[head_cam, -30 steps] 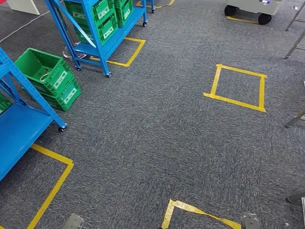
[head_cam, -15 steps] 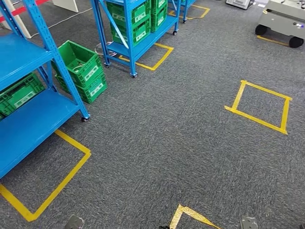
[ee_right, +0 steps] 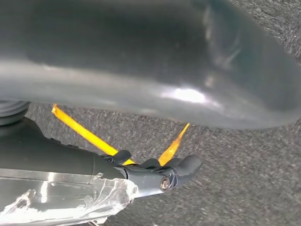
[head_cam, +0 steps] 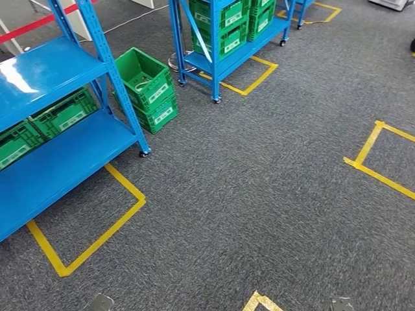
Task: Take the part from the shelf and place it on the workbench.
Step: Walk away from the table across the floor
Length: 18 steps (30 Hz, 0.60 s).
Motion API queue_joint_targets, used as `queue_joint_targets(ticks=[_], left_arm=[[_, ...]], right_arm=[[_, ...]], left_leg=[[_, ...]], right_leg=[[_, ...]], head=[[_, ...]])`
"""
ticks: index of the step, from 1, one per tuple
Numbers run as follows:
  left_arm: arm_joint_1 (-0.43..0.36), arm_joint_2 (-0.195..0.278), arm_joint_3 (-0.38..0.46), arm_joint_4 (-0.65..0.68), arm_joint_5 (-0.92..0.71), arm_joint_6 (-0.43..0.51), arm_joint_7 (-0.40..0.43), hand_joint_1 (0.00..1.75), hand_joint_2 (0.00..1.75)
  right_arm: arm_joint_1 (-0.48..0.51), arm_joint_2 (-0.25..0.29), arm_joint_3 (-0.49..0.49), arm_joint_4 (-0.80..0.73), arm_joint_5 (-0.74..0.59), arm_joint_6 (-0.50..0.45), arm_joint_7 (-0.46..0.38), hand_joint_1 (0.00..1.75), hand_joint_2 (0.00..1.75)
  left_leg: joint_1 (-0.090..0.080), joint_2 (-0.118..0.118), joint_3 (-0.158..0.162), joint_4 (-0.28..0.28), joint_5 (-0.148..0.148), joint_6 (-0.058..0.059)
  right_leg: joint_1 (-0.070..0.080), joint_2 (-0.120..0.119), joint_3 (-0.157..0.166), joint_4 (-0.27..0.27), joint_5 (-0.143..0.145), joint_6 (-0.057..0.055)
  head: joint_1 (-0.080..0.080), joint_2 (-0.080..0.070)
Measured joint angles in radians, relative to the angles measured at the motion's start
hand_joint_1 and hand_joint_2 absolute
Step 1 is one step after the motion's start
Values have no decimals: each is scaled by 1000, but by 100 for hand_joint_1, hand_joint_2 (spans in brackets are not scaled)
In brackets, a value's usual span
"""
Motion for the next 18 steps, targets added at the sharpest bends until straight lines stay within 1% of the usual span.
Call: queue_joint_targets(ticks=[1, 2, 3, 4, 5, 6, 7, 8, 9, 10, 11, 12, 13, 14, 15, 16, 17, 18], left_arm=[[6, -1, -2, 0, 3, 6, -2, 0, 0], [12, -1, -3, 0, 5, 12, -6, 0, 0], [16, -2, -3, 0, 6, 16, -10, 0, 0], [19, -3, -3, 0, 7, 19, -14, 0, 0], [20, -4, -2, 1, 9, 20, -18, 0, 0], [19, -4, -2, 2, 11, 22, -21, 0, 0], [18, -5, -2, 2, 14, 24, -24, 0, 0], [18, -5, -1, 3, 19, 25, -26, 0, 0], [19, -5, -1, 3, 23, 26, -29, 0, 0], [21, -5, -1, 3, 27, 26, -30, 0, 0], [22, -6, -1, 3, 31, 26, -32, 0, 0], [20, -6, -1, 3, 34, 26, -33, 0, 0], [19, -7, -2, 3, 36, 26, -34, 0, 0], [16, -8, -3, 3, 39, 27, -34, 0, 0], [15, -8, -3, 4, 42, 29, -35, 0, 0], [16, -8, -2, 5, 44, 32, -35, 0, 0], [18, -8, -2, 6, 47, 35, -35, 0, 0], [19, -7, -2, 7, 49, 37, -35, 0, 0]], right_arm=[[0, 0, -4, 0, 1, 2, 3, 0, 0], [0, 0, -9, 1, 2, 4, 5, 0, 0], [-1, 0, -13, 2, 5, 6, 4, 0, 0], [-2, 0, -17, 5, 9, 7, 2, 0, 0], [-4, 0, -21, 10, 13, 9, -3, 0, 0], [-6, 0, -26, 14, 16, 10, -6, 0, 0], [-8, 0, -29, 19, 18, 10, -9, 0, 0], [-11, 0, -32, 22, 18, 11, -11, 0, 0], [-14, 0, -33, 21, 18, 12, -10, 0, 0], [-17, 0, -33, 21, 17, 13, -11, 0, 0], [-21, 0, -33, 20, 16, 14, -11, 0, 0], [-23, 0, -34, 20, 15, 14, -11, 0, 0], [-23, 0, -37, 22, 15, 15, -11, 0, 0], [-23, 0, -41, 26, 16, 14, -11, 0, 0], [-22, 0, -46, 31, 17, 14, -12, 0, 0], [-22, 0, -51, 35, 18, 14, -14, 0, 0], [-22, 0, -56, 39, 19, 14, -16, 0, 0], [-23, 0, -59, 41, 19, 14, -18, 0, 0]], left_leg=[[-2, 1, -31, 23, 19, 4], [-5, 3, -41, 4, 59, 11], [-11, 12, -33, -49, 114, 21], [-20, 35, -17, -112, 166, 37], [-30, 62, 2, -168, 202, 51], [-39, 83, 16, -205, 214, 62], [-46, 96, 23, -221, 211, 70], [-48, 89, 28, -227, 198, 72], [-46, 75, 33, -232, 187, 72], [-42, 62, 40, -236, 181, 73], [-36, 49, 48, -241, 175, 74], [-30, 37, 56, -246, 171, 75], [-26, 24, 61, -249, 168, 75], [-22, 9, 64, -250, 166, 75], [-17, -7, 67, -250, 163, 73], [-13, -23, 70, -250, 160, 70], [-8, -40, 76, -250, 157, 65], [-2, -56, 83, -249, 154, 58]], right_leg=[[3, -13, 17, -6, -12, -1], [6, -27, 37, -12, -24, -1], [9, -39, 62, -19, -36, -2], [12, -50, 85, -26, -49, -1], [16, -61, 105, -29, -61, 3], [19, -69, 120, -30, -71, 8], [21, -78, 128, -32, -78, 13], [23, -90, 136, -36, -84, 19], [22, -97, 148, -47, -92, 24], [22, -87, 155, -49, -101, 28], [20, -64, 153, -31, -118, 33], [18, -33, 132, 16, -140, 37], [15, -1, 90, 90, -162, 41], [12, 16, 34, 174, -184, 47], [7, 22, -21, 243, -193, 52], [3, 24, -63, 280, -182, 57], [-3, 25, -88, 276, -148, 62], [-8, 30, -92, 234, -97, 69]], head=[[0, 0], [0, 0], [0, 0], [1, 0], [3, 0], [5, 0], [9, 0], [10, 0], [10, 1], [11, 1], [12, 1], [14, 1], [19, 1], [21, 1], [22, 1], [23, 1], [24, 1], [24, 1]])
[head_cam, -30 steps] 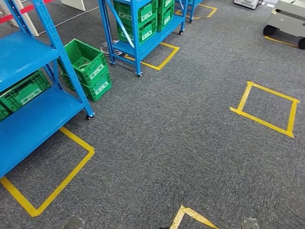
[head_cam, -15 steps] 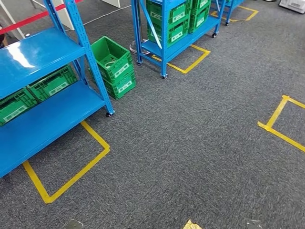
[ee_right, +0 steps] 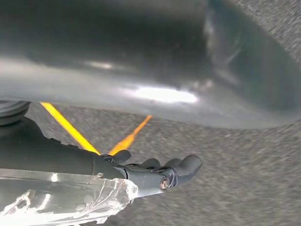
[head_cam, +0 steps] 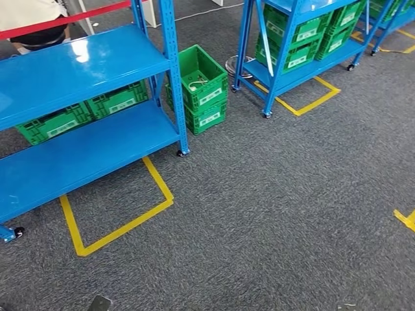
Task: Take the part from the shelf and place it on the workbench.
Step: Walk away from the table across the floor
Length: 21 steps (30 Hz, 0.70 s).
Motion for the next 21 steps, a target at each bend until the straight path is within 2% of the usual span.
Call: queue_joint_targets(ticks=[1, 2, 3, 4, 5, 6, 7, 8, 9, 10, 11, 12, 13, 14, 15, 16, 17, 18, 19, 20, 21], left_arm=[[1, 0, -1, 1, 2, 2, 0, 0, 0], [1, 1, -1, 1, 4, 3, 0, 0, 0], [1, 1, -2, 2, 7, 5, 0, 0, 0], [2, 2, -3, 2, 9, 7, 1, 0, 0], [5, 2, -3, 2, 10, 10, 2, 0, 0], [9, 3, -4, 2, 12, 11, 2, 0, 0], [14, 4, -4, 2, 15, 13, 3, 0, 0], [18, 5, -5, 2, 18, 13, 3, 0, 0], [19, 6, -8, 2, 22, 13, 3, 0, 0], [19, 8, -13, 2, 28, 13, 3, 0, 0], [18, 10, -18, 2, 34, 13, 4, 0, 0], [18, 13, -24, 2, 40, 14, 6, 0, 0], [19, 15, -28, 3, 45, 15, 9, 0, 0], [22, 18, -32, 3, 51, 19, 15, 0, 0], [24, 20, -35, 4, 57, 24, 21, 0, 0], [26, 23, -38, 4, 65, 29, 26, 0, 0], [27, 26, -42, 5, 73, 33, 30, 0, 0], [26, 29, -47, 5, 80, 35, 32, 0, 0], [26, 31, -53, 5, 85, 37, 34, 0, 0], [28, 33, -57, 5, 90, 38, 37, 0, 0], [31, 35, -60, 5, 94, 39, 39, 0, 0]], right_arm=[[0, 0, -2, 2, 1, 0, -1, 0, 0], [0, 0, -4, 4, 1, 0, -2, 0, 0], [0, 0, -5, 7, 2, 0, -3, 0, 0], [-1, 0, -6, 10, 2, 0, -4, 0, 0], [-1, 0, -7, 12, 3, 0, -5, 0, 0], [-2, 0, -8, 12, 3, 1, -6, 0, 0], [-3, -1, -10, 12, 4, 1, -7, 0, 0], [-3, -1, -11, 13, 5, 3, -9, 0, 0], [-2, -1, -13, 13, 6, 5, -11, 0, 0], [-1, -1, -14, 14, 7, 8, -13, 0, 0], [0, -1, -16, 14, 9, 10, -15, 0, 0], [1, -1, -19, 16, 12, 11, -17, 0, 0], [0, -1, -22, 18, 15, 12, -19, 0, 0], [-1, -1, -25, 20, 18, 14, -23, 0, 0], [-3, -1, -28, 23, 21, 14, -26, 0, 0], [-5, -1, -29, 25, 24, 15, -29, 0, 0], [-5, -1, -29, 27, 26, 15, -31, 0, 0], [-5, -1, -30, 29, 27, 15, -32, 0, 0], [-5, -1, -31, 30, 27, 15, -33, 0, 0], [-6, -1, -32, 31, 27, 16, -34, 0, 0], [-9, -1, -33, 31, 27, 17, -34, 0, 0]], left_leg=[[5, -15, 5, 1, -3, -8], [8, -31, 8, 4, -5, -18], [10, -45, 8, 5, -4, -28], [11, -56, 5, 4, -1, -38], [12, -67, 2, 0, 5, -48], [13, -76, 0, -7, 13, -56], [13, -67, -3, -8, 14, -63], [11, -44, -11, 3, 5, -67], [8, -13, -28, 36, -17, -69], [5, 22, -55, 92, -48, -69], [4, 44, -88, 161, -80, -69], [3, 52, -118, 225, -103, -69], [3, 56, -135, 266, -113, -67], [3, 57, -131, 271, -107, -63], [0, 61, -107, 238, -87, -57], [-5, 76, -67, 178, -61, -48], [-13, 103, -23, 110, -43, -38], [-20, 128, 14, 53, -39, -30], [-27, 147, 37, 14, -45, -24], [-29, 151, 48, -7, -57, -22], [-27, 138, 56, -16, -65, -19]], right_leg=[[-7, 15, 9, -63, 54, 7], [-13, 39, 21, -123, 93, 13], [-18, 61, 30, -165, 115, 12], [-20, 77, 33, -186, 122, 7], [-19, 81, 35, -190, 122, -2], [-17, 72, 33, -189, 125, -15], [-17, 61, 33, -190, 130, -24], [-16, 50, 33, -192, 133, -33], [-15, 38, 28, -196, 132, -43], [-13, 25, 24, -198, 126, -51], [-9, 11, 20, -200, 118, -57], [-6, -4, 18, -202, 110, -61], [-3, -21, 19, -202, 105, -62], [0, -37, 23, -202, 102, -63], [2, -52, 30, -202, 100, -64], [4, -66, 38, -202, 97, -63], [7, -80, 47, -202, 94, -60], [9, -94, 57, -203, 90, -55], [11, -107, 67, -207, 86, -48], [12, -119, 81, -208, 86, -40], [12, -127, 97, -211, 87, -32]], head=[[0, 0], [1, 0], [2, 0], [2, 0], [2, 0], [2, 0], [1, 0], [-1, 0], [-3, 0], [-6, 0], [-8, 0], [-8, 0], [-8, 0], [-9, 0], [-9, 0], [-9, 0], [-8, 0], [-8, 0], [-8, 0], [-9, 0], [-10, 0]])
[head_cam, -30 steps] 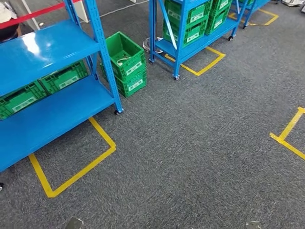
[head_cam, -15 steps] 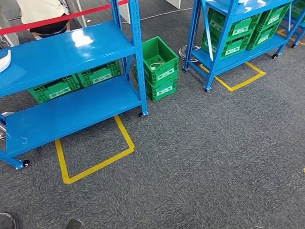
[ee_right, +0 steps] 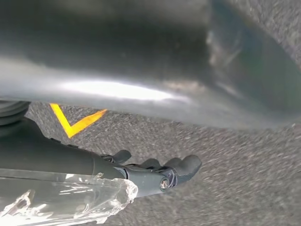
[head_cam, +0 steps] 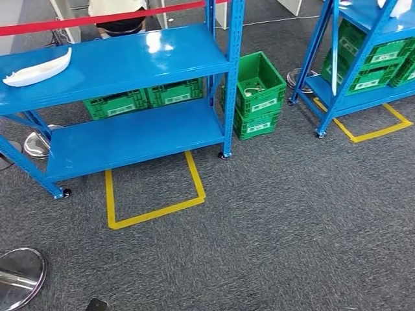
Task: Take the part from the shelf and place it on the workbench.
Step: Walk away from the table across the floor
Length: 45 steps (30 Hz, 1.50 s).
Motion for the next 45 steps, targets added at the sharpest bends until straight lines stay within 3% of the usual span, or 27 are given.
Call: queue_joint_targets(ticks=[3, 6, 9, 10, 12, 14, 15, 17, 19, 20, 22, 24, 25, 26, 28, 29, 30, 31, 33, 35, 37, 39, 40, 41, 42, 43, 45], left_arm=[[16, 6, -9, 0, 13, 7, 6, 0, 0], [13, 10, -25, 0, 28, 19, 7, 0, 0], [21, 17, -41, 1, 53, 36, 14, 0, 0], [25, 20, -48, 1, 61, 41, 17, 0, 0], [31, 27, -61, 3, 74, 48, 22, 0, 0], [33, 35, -72, 4, 90, 55, 25, 0, 0], [31, 39, -79, 4, 100, 59, 27, 0, 0], [22, 47, -95, 4, 116, 65, 31, 0, 0], [18, 55, -108, 4, 128, 68, 39, 0, 0], [20, 58, -114, 3, 135, 70, 43, 0, 0], [30, 67, -126, 3, 152, 77, 51, 0, 0], [41, 76, -138, 4, 167, 84, 56, 0, 0], [44, 80, -143, 4, 173, 88, 57, 0, 0], [47, 84, -147, 5, 178, 91, 57, 0, 0], [53, 90, -154, 7, 189, 97, 57, 0, 0], [56, 93, -158, 8, 195, 100, 56, 0, 0], [57, 96, -164, 8, 202, 103, 56, 0, 0], [57, 99, -172, 9, 210, 106, 57, 0, 0], [53, 105, -187, 8, 230, 113, 61, 0, 0], [52, 112, -201, 8, 246, 120, 69, 0, 0], [52, 116, -211, 8, 263, 130, 78, 0, 0], [52, 120, -223, 8, 287, 152, 93, 0, 0], [52, 123, -229, 9, 298, 163, 101, 0, 0], [52, 127, -236, 9, 306, 172, 106, 0, 0], [52, 130, -242, 11, 311, 179, 109, 0, 0], [52, 133, -247, 13, 315, 183, 112, 0, 44], [51, 138, -257, 17, 323, 189, 116, 0, 131]], right_arm=[[-9, 0, -2, 1, 0, 3, -2, 0, 0], [-8, 0, -10, 8, 3, 4, -5, 0, 0], [-5, 0, -20, 16, 6, 4, -11, 0, 0], [-5, 0, -23, 18, 7, 4, -13, 0, 0], [-4, 0, -28, 28, 8, 5, -15, 0, 0], [-7, 0, -33, 37, 9, 7, -17, 0, 0], [-11, 0, -35, 37, 10, 7, -18, 0, 0], [-19, -2, -36, 31, 10, 8, -20, 0, 0], [-21, -3, -36, 28, 8, 10, -20, 0, 0], [-18, -3, -35, 28, 7, 12, -20, 0, 0], [-11, -3, -35, 29, 6, 14, -20, 0, 0], [-9, -3, -37, 29, 6, 14, -20, 0, 0], [-9, -3, -38, 30, 6, 15, -21, 0, 0], [-9, -3, -39, 31, 4, 17, -23, 0, 0], [-13, -3, -41, 37, -11, 25, -31, 0, 0], [-16, -3, -42, 38, -23, 31, -34, 0, 0], [-19, -3, -43, 39, -36, 37, -37, 0, 0], [-21, -3, -44, 38, -48, 43, -38, 0, 0], [-25, -4, -44, 36, -67, 54, -38, 0, 0], [-23, -4, -44, 35, -75, 60, -37, 0, 0], [-15, -4, -47, 36, -78, 61, -36, 0, 0], [-11, -4, -49, 36, -70, 51, -36, 0, 0], [-9, -4, -50, 36, -58, 38, -36, 0, 0], [-7, -4, -49, 37, -43, 22, -36, 0, 0], [-5, -4, -50, 38, -28, 7, -36, 0, 0], [-3, -4, -50, 41, -17, -5, -34, 0, 0], [-7, -4, -52, 47, -13, -17, -30, 0, 87]], left_leg=[[13, -38, 49, -24, -7, 14], [22, -81, 90, -32, -29, 20], [32, -129, 140, -34, -72, 11], [37, -143, 161, -34, -91, 6], [42, -168, 201, -33, -133, -8], [44, -185, 234, -43, -163, -24], [46, -189, 242, -44, -161, -31], [47, -177, 211, 26, -109, -43], [42, -130, 108, 176, -53, -50], [39, -104, 49, 239, -56, -51], [32, -84, -54, 291, -133, -47], [24, -81, -123, 268, -204, -36], [20, -77, -144, 233, -194, -28], [14, -70, -156, 184, -139, -20], [3, -49, -163, 62, 65, -6], [0, -42, -159, 20, 137, -2], [-2, -42, -152, -7, 169, -1], [0, -47, -137, -11, 155, -1], [3, -53, -96, -16, 118, 6], [6, -53, -45, -22, 88, 16], [5, -54, 5, -25, 53, 23], [6, -59, 59, -28, 11, 24], [6, -61, 86, -29, -11, 22], [6, -63, 114, -29, -35, 19], [5, -64, 138, -27, -60, 15], [4, -66, 159, -24, -84, 11], [3, -68, 189, -22, -121, -1]], right_leg=[[-6, 50, 1, 62, 6, 16], [-11, 115, -131, 231, -39, 27], [-16, 121, -232, 240, -132, 43], [-21, 125, -246, 200, -113, 51], [-33, 146, -257, 115, 38, 61], [-33, 159, -248, 84, 145, 43], [-29, 154, -238, 86, 137, 25], [-27, 144, -207, 77, 112, 2], [-28, 128, -152, 47, 88, -12], [-27, 118, -119, 27, 75, -15], [-25, 101, -54, -11, 49, -18], [-24, 83, 15, -45, 19, -18], [-24, 75, 49, -59, 1, -17], [-23, 68, 82, -72, -16, -16], [-19, 60, 134, -88, -53, -9], [-16, 58, 158, -100, -68, -3], [-14, 58, 176, -100, -71, 5], [-13, 61, 185, -82, -60, 13], [-13, 84, 134, 42, -5, 24], [-13, 110, 24, 195, -3, 22], [-9, 118, -74, 259, -96, 15], [-5, 119, -146, 245, -197, 13], [-5, 119, -174, 219, -209, 12], [-5, 119, -197, 180, -171, 9], [-4, 118, -218, 135, -78, 4], [-3, 117, -231, 101, 21, -2], [1, 117, -232, 73, 152, -14]], head=[[3, 0], [9, -1], [12, 0], [13, 0], [19, 0], [19, 0], [18, 0], [15, 0], [15, 0], [13, 0], [12, 0], [11, 0], [10, 0], [9, 0], [6, 0], [7, 0], [7, 0], [8, 0], [13, 0], [17, 0], [21, 0], [24, 0], [24, 0], [24, 0], [23, 0], [21, 0], [18, 0]])
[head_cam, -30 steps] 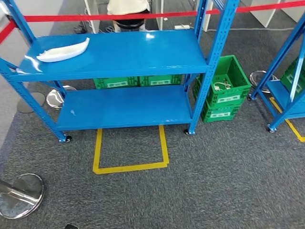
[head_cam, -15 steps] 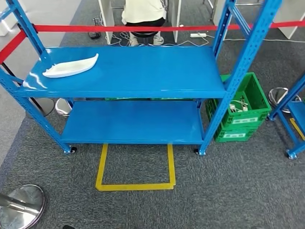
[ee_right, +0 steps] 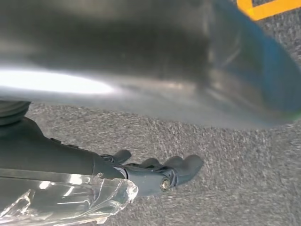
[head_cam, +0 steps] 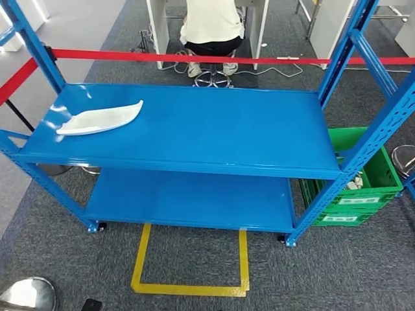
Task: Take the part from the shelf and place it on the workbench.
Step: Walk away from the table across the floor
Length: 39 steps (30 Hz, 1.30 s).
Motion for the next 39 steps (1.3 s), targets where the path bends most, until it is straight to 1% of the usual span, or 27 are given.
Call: queue_joint_targets(ticks=[1, 2, 3, 4, 5, 6, 7, 8, 9, 10, 11, 12, 13, 14, 15, 16, 18, 19, 20, 24, 26, 27, 31, 39], left_arm=[[-3, 3, -5, 1, 5, 1, 2, 0, 175], [-9, 6, -11, 5, 12, 1, 5, 0, 131], [-18, 11, -17, 14, 21, 0, 8, 0, 87], [-25, 15, -24, 28, 30, -1, 10, 0, 44], [-31, 20, -29, 47, 39, -3, 13, 0, 0], [-32, 24, -34, 68, 48, -4, 15, 0, 0], [-31, 28, -38, 89, 56, -6, 16, 0, 0], [-31, 33, -41, 112, 65, -7, 18, 0, 0], [-30, 38, -44, 138, 74, -9, 20, 0, 0], [-29, 44, -47, 167, 83, -10, 22, 0, 0], [-28, 49, -50, 195, 91, -11, 25, 0, 0], [-27, 54, -54, 224, 100, -12, 28, 0, 0], [-26, 58, -58, 252, 108, -13, 29, 0, 0], [-27, 61, -62, 276, 116, -15, 31, 0, 0], [-28, 64, -66, 298, 124, -16, 33, 0, 0], [-31, 66, -69, 318, 132, -17, 34, 0, 0], [-43, 74, -76, 355, 150, -17, 36, 0, 0], [-52, 78, -80, 372, 158, -18, 36, 0, 0], [-61, 83, -83, 389, 167, -18, 37, 0, 0], [-102, 98, -96, 456, 203, -21, 46, 0, 0], [-122, 107, -103, 489, 221, -23, 49, 0, 0], [-132, 112, -107, 505, 229, -23, 50, 0, 0], [-170, 130, -119, 565, 264, -29, 56, 0, 0], [-231, 158, -142, 670, 330, -35, 69, 0, 0]], right_arm=[[-8, 0, 0, 3, -6, -1, 0, 0, 131], [-19, -1, 2, 9, -17, 0, -3, 0, 131], [-31, -4, 6, 20, -32, 4, -9, 0, 87], [-43, -8, 12, 35, -48, 9, -15, 0, 44], [-54, -12, 21, 53, -63, 13, -21, 0, 0], [-64, -16, 31, 69, -77, 14, -26, 0, 0], [-75, -21, 42, 84, -90, 15, -30, 0, 0], [-87, -25, 53, 97, -103, 15, -34, 0, 0], [-101, -31, 65, 111, -116, 15, -38, 0, 0], [-117, -39, 77, 124, -129, 14, -43, 0, 0], [-133, -47, 90, 137, -142, 13, -47, 0, 0], [-147, -56, 102, 149, -155, 12, -51, 0, 0], [-159, -65, 114, 162, -167, 10, -55, 0, 0], [-169, -72, 125, 175, -179, 9, -58, 0, 0], [-178, -81, 138, 191, -191, 8, -62, 0, 0], [-186, -91, 151, 208, -203, 7, -65, 0, 0], [-201, -111, 177, 249, -229, 5, -73, 0, 0], [-207, -121, 191, 272, -242, 5, -77, 0, 0], [-212, -130, 206, 298, -255, 4, -80, 0, 0], [-227, -171, 266, 401, -307, 0, -96, 0, 0], [-233, -192, 295, 456, -334, -4, -104, 0, 0], [-236, -202, 309, 482, -346, -5, -108, 0, 0], [-251, -239, 364, 587, -398, -10, -124, 0, 0], [-276, -311, 462, 769, -497, -19, -154, 0, 0]], left_leg=[[1, -2, 5, 7, -1, -7], [2, -2, -3, 29, 10, -14], [2, -2, -26, 70, 29, -21], [3, -2, -62, 123, 41, -28], [5, -2, -103, 181, 35, -35], [7, -2, -143, 228, 10, -39], [9, -2, -179, 261, -27, -43], [12, -2, -209, 276, -58, -45], [15, -2, -229, 270, -68, -48], [17, -2, -239, 243, -49, -50], [20, -2, -240, 196, 0, -53], [24, -2, -236, 139, 66, -56], [27, 1, -234, 88, 117, -57], [30, 3, -232, 53, 154, -55], [31, 5, -233, 35, 174, -51], [32, 6, -233, 31, 176, -47], [31, 2, -230, 29, 189, -40], [30, 1, -230, 29, 187, -37], [29, 0, -230, 29, 186, -33], [28, -1, -229, 30, 181, -25], [28, -1, -229, 30, 180, -23], [27, -1, -228, 30, 179, -22], [27, -1, -227, 29, 179, -22], [28, -1, -223, 26, 180, -22]], right_leg=[[2, 1, 10, 1, 1, -5], [1, 3, 20, -3, -5, -10], [-1, 3, 30, -13, -10, -15], [-4, 4, 42, -25, -14, -20], [-7, 4, 57, -37, -18, -23], [-8, 5, 72, -46, -25, -27], [-9, 7, 86, -52, -32, -28], [-11, 9, 100, -56, -41, -28], [-13, 12, 113, -57, -51, -28], [-15, 15, 127, -58, -61, -26], [-18, 17, 141, -58, -71, -23], [-19, 19, 152, -59, -81, -18], [-19, 21, 163, -57, -90, -12], [-18, 21, 168, -56, -100, -4], [-16, 21, 172, -55, -110, 3], [-15, 19, 176, -55, -118, -2], [-13, 14, 181, -61, -123, -21], [-13, 13, 184, -66, -121, -29], [-13, 12, 187, -71, -119, -25], [-15, 12, 198, -91, -116, 8], [-16, 12, 200, -96, -115, 20], [-16, 12, 200, -96, -115, 23], [-16, 12, 200, -97, -116, 27], [-15, 13, 202, -95, -117, 27]], head=[[0, 0], [1, 0], [0, 0], [1, 0], [0, 0], [-1, 0], [0, 0], [-1, 0], [-1, 0], [-1, 0], [-1, 0], [-1, 0], [-4, 0], [-6, 0], [-8, 0], [-9, 0], [-7, 0], [-5, 0], [-5, 0], [-4, 0], [-5, 0], [-5, 0], [-5, 0], [-5, 0]])
